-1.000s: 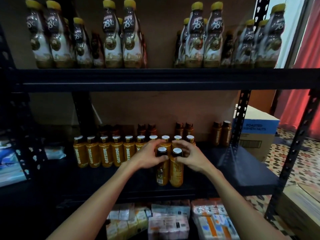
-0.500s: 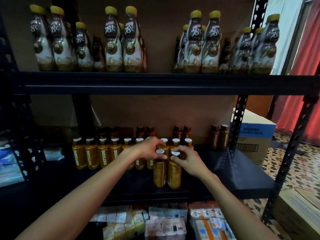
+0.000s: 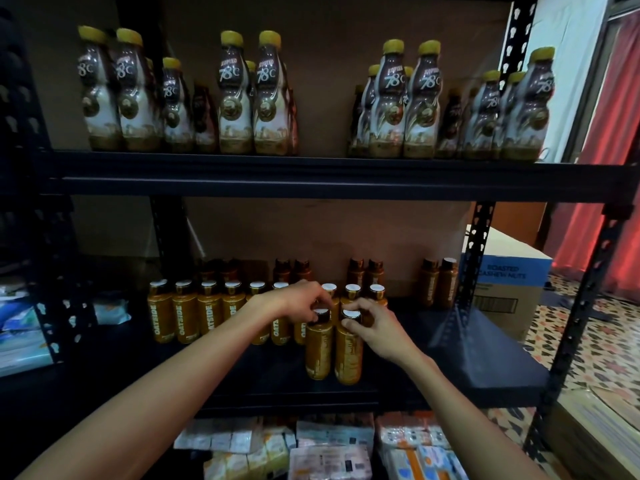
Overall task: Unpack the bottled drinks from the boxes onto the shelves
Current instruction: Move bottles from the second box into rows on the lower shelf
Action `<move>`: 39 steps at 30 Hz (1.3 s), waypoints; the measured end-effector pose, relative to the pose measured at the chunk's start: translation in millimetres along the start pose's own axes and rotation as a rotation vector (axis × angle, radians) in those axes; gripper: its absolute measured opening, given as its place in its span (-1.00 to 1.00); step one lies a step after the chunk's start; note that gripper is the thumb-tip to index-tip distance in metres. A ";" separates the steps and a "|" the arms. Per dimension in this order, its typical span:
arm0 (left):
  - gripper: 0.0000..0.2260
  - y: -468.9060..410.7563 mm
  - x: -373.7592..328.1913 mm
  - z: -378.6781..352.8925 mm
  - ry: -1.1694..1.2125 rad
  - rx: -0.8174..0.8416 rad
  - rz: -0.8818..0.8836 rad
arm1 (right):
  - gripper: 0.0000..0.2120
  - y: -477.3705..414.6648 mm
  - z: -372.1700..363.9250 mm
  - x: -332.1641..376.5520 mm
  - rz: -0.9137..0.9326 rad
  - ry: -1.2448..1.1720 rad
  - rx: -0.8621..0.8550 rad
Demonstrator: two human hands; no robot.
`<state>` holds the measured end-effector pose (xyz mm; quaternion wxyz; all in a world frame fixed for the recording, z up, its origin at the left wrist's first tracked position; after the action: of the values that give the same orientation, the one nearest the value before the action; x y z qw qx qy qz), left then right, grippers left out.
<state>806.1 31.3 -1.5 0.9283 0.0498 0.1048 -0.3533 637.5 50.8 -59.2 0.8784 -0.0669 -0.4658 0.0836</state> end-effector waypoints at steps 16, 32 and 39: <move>-0.47 -4.8 6.6 -6.5 0.047 -0.030 0.099 | -0.83 0.4 -0.8 0.4 -0.003 -0.022 0.005; -0.44 -11.7 1.0 -5.7 0.051 0.027 0.152 | -0.69 -8.8 17.6 17.8 -0.072 0.260 0.084; -0.47 -8.9 0.2 -6.7 0.100 -0.002 0.141 | -0.66 -14.8 16.0 18.7 -0.118 0.296 0.097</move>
<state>799.3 25.7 -8.2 0.9446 0.0737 0.1476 -0.2838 635.8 40.8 -32.3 0.9431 -0.0087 -0.3297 0.0434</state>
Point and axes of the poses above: each hand's wrist, its own y-axis away from the middle knuckle, its own z-axis out of the back of the hand, x = y × z, the point moved 6 cm from there along -y, towards the middle knuckle, and after that the axes turned 14 degrees about -z, right-handed, at the moved point
